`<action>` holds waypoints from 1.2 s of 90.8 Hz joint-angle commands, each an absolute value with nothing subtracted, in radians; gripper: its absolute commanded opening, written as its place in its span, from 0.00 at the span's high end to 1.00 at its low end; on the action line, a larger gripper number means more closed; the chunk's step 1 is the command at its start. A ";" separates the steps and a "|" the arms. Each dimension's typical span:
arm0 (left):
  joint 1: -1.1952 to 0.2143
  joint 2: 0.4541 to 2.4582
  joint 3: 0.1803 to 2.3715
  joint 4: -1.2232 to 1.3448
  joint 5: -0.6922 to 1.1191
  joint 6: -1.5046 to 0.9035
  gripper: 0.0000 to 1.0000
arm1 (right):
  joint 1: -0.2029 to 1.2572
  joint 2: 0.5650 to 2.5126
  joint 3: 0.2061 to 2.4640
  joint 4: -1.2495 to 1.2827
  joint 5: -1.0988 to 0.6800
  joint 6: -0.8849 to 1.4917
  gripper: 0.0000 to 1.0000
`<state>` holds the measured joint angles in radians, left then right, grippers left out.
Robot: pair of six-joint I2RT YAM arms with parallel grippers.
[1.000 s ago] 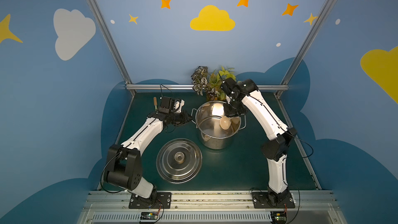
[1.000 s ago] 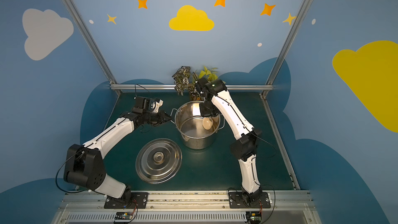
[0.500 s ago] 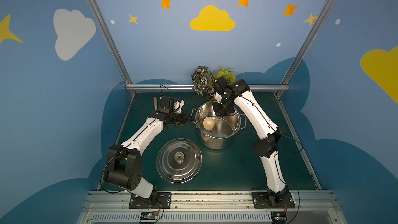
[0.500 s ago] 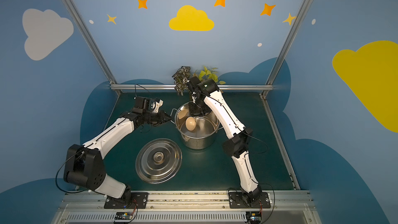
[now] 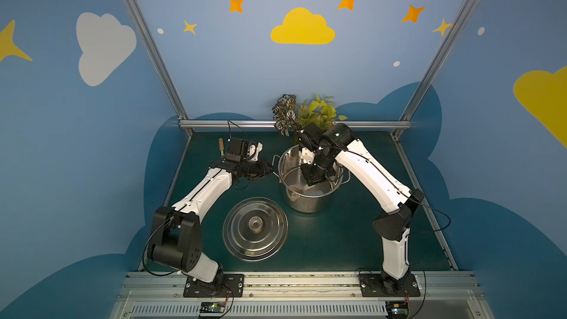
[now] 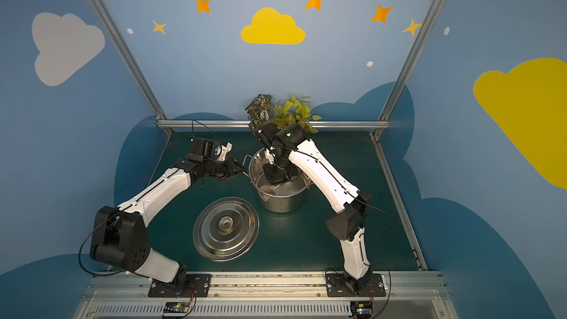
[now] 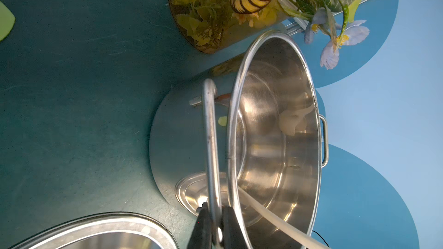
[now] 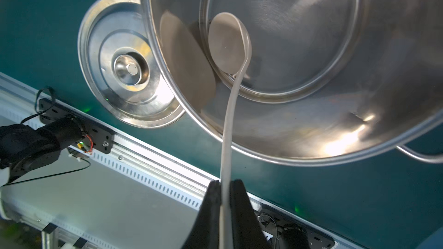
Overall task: Stir the soup with a spoon
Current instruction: Stir the soup in the pan with a stick.
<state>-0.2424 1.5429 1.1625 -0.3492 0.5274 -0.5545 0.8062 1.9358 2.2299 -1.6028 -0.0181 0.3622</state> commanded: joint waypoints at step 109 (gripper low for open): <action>-0.249 1.532 1.138 -0.378 0.561 -0.515 0.95 | 0.754 2.158 2.589 -1.655 -0.204 0.337 1.00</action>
